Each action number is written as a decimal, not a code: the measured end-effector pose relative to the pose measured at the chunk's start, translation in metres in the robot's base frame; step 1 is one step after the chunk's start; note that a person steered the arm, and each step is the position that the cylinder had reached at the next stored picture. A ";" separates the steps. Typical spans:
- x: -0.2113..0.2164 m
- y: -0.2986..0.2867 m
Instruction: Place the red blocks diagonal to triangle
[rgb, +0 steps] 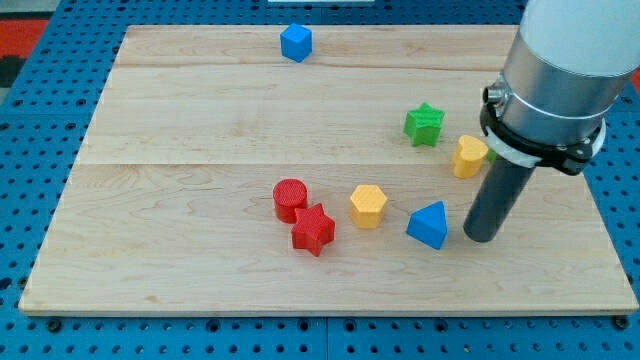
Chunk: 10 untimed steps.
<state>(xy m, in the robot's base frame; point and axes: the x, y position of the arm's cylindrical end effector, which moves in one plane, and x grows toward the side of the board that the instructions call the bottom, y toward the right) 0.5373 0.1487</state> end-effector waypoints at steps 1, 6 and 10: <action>0.015 0.002; 0.030 -0.020; -0.066 -0.169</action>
<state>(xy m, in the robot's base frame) 0.4714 -0.0205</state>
